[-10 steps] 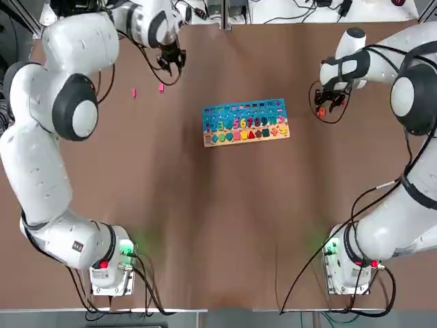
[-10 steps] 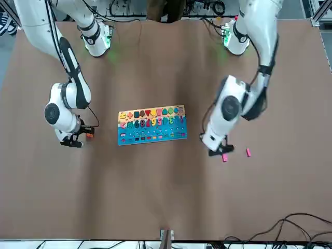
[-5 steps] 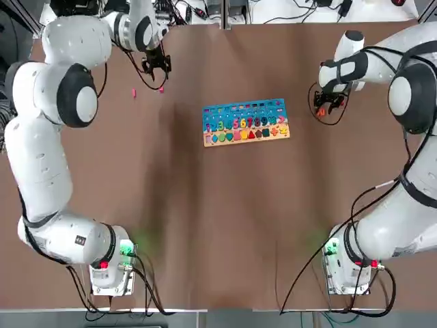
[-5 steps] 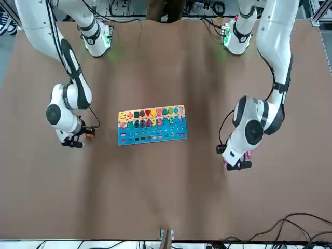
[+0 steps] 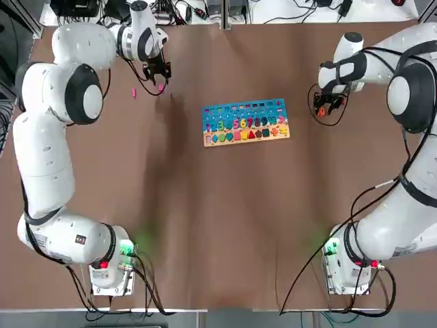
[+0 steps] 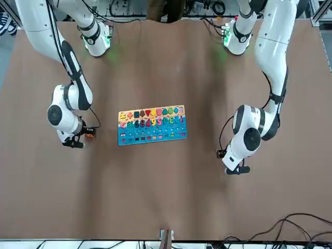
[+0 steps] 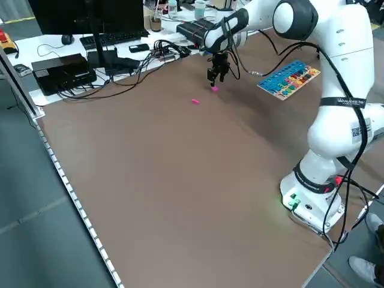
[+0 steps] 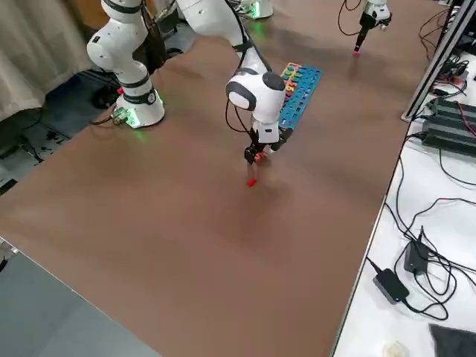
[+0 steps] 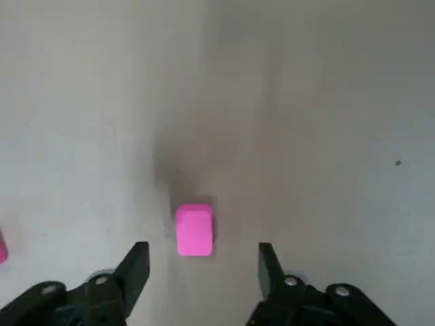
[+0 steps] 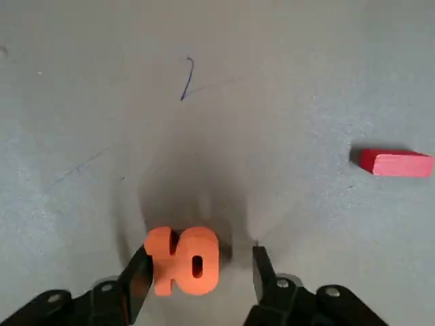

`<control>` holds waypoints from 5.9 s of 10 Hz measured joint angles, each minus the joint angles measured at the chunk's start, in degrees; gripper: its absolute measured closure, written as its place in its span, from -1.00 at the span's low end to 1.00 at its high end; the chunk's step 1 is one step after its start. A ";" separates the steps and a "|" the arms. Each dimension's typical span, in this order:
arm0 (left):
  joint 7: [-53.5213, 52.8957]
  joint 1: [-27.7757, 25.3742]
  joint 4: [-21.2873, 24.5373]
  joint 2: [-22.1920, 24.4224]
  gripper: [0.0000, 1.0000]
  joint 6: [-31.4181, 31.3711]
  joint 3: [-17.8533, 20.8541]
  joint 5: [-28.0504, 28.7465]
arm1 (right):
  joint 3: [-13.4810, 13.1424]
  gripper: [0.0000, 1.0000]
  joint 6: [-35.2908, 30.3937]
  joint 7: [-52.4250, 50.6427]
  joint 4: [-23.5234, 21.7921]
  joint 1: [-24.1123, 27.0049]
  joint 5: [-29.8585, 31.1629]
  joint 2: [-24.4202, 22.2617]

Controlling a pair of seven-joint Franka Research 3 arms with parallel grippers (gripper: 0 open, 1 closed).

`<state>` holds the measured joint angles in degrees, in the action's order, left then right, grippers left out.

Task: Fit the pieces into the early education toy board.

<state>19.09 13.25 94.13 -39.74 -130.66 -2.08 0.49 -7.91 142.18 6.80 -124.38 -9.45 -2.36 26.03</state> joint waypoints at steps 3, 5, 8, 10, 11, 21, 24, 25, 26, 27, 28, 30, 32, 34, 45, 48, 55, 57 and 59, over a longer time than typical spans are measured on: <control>0.00 -0.26 0.06 -1.27 -0.35 -1.85 0.03 0.19 | 0.00 -0.37 0.00 0.46 0.01 -0.01 0.00 0.00; 0.00 -1.03 0.52 -1.82 -0.33 -3.87 0.04 0.40 | 0.01 -0.33 0.00 0.58 0.03 -0.01 -0.02 0.00; 0.00 -1.19 0.54 -1.96 -0.26 -4.28 -0.08 0.47 | 0.03 -0.31 -0.01 0.60 0.06 -0.07 -0.04 0.00; 0.00 -1.16 0.54 -1.96 -0.21 -4.30 -0.14 0.47 | 0.03 -0.31 -0.01 0.60 0.11 -0.11 -0.04 0.00; 0.00 -1.16 0.58 -1.96 -0.20 -4.37 -0.14 0.47 | 0.03 -0.31 -0.01 0.61 0.14 -0.12 -0.04 0.00; 0.01 -1.17 2.02 -1.93 0.04 -6.90 -0.16 0.48 | 0.03 -0.30 -0.01 0.65 0.46 -0.13 -0.05 -0.21; 0.01 -1.16 1.96 -1.89 0.05 -6.79 -0.25 0.48 | 0.03 -0.25 -0.01 0.67 0.51 -0.14 -0.05 -0.26; 0.01 -1.16 1.96 -1.89 0.05 -6.78 -0.25 0.48 | 0.03 -0.23 -0.01 0.67 0.51 -0.14 -0.05 -0.26; 0.01 -1.16 1.95 -1.88 0.05 -6.76 -0.25 0.48 | 0.03 -0.19 -0.01 0.68 0.51 -0.15 -0.06 -0.26; 0.01 -1.16 1.95 -1.87 0.05 -6.73 -0.25 0.48 | 0.03 -0.16 -0.01 0.68 0.52 -0.15 -0.07 -0.26; 0.01 -1.16 1.91 -1.86 0.07 -6.70 -0.25 0.48 | 0.03 -0.14 -0.01 0.68 0.52 -0.15 -0.07 -0.26; 0.01 -1.16 1.83 -1.84 0.10 -6.65 -0.26 0.48 | 0.03 -0.10 -0.01 0.68 0.53 -0.15 -0.07 -0.26; 0.01 -1.16 1.79 -1.82 0.15 -6.00 -0.26 0.48 | 0.03 -0.09 -0.02 0.69 0.53 -0.15 -0.08 -0.26; 0.01 -1.16 1.67 -1.68 0.15 -5.14 -0.26 0.48 | 0.04 -0.07 -0.75 0.69 0.64 -0.19 -0.08 -0.34; 0.03 -0.37 1.08 3.22 0.47 3.00 -1.18 0.49 | 0.08 0.09 -1.27 0.71 0.78 -0.65 -0.10 -0.65; 6.45 6.56 5.32 9.33 0.47 6.01 -1.85 0.49 | 0.08 0.16 -1.36 0.71 0.79 -0.78 -0.10 -0.72; 23.76 20.28 9.98 9.40 0.47 5.61 -6.70 0.49 | 0.13 0.17 -10.81 0.68 5.24 -1.10 -0.11 -2.06; 25.30 21.61 12.23 9.13 0.47 2.42 -7.23 0.49 | 0.21 0.17 -12.65 0.69 5.55 -1.90 -0.12 -4.73; 26.26 22.62 13.28 8.29 0.47 0.02 -7.30 0.49 | 0.40 0.17 -14.24 0.70 5.54 -3.59 -0.48 -7.26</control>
<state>45.35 35.87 107.41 -31.45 -130.64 -9.38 0.97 -7.51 127.94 7.50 -118.84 -13.04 -2.84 18.76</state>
